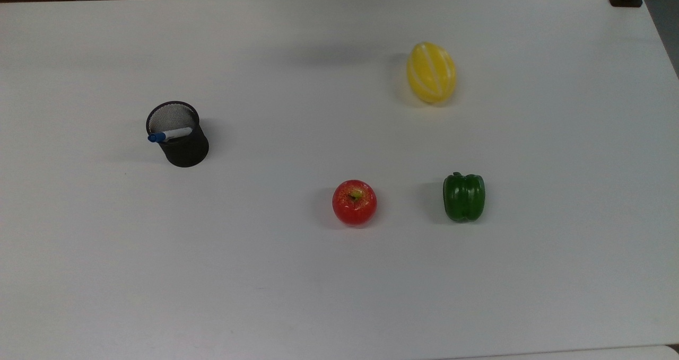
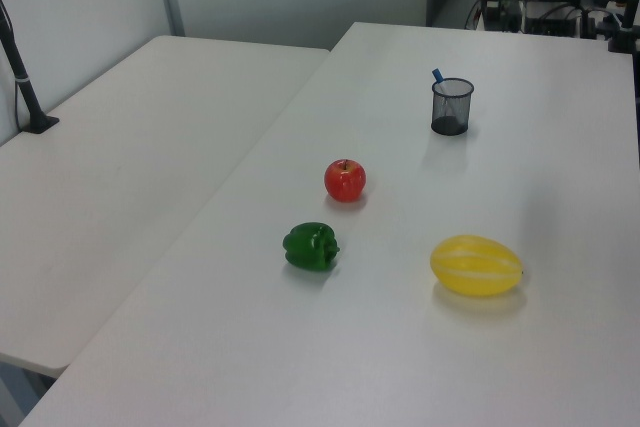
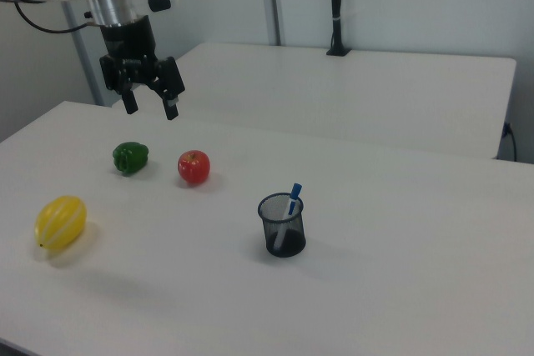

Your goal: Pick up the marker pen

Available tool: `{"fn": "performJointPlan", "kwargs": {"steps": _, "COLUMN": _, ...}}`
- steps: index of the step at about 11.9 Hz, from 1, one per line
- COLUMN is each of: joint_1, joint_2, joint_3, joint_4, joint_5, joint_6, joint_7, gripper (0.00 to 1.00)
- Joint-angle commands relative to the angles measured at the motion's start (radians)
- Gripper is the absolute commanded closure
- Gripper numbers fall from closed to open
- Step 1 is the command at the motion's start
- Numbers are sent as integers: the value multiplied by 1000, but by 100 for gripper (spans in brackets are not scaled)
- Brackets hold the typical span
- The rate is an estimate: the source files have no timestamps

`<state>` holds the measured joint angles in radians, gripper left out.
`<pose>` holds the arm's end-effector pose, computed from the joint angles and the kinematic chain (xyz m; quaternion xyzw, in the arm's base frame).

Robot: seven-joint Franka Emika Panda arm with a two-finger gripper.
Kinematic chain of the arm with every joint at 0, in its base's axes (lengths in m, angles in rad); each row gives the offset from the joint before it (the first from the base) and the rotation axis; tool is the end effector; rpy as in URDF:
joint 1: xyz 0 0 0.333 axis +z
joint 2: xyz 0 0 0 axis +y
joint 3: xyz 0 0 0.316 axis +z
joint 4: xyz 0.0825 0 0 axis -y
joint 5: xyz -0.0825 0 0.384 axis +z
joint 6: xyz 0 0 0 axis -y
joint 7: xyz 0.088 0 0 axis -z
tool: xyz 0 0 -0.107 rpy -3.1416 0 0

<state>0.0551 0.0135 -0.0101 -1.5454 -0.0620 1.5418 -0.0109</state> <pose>0.5556 0.0183 0.6266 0.9991 0.0273 -0.0080 0.0312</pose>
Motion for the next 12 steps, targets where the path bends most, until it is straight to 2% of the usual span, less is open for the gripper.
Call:
{"fn": "performJointPlan", "kwargs": {"steps": 1, "joint_1": 3, "joint_2": 3, "joint_3": -2, "joint_4": 7, "joint_5": 13, "joint_6": 1, "joint_7": 12, "gripper": 0}}
{"fn": "performJointPlan", "kwargs": {"steps": 9, "joint_1": -1, "joint_2": 5, "joint_3": -2, "joint_4": 7, "joint_5": 10, "joint_6": 3, "joint_7": 0, "gripper": 0}}
{"fn": "performJointPlan", "kwargs": {"steps": 12, "joint_1": -46, "joint_2": 9, "joint_3": -4, "joint_4": 13, "joint_5": -1, "joint_6": -5, "joint_7": -24, "gripper": 0}}
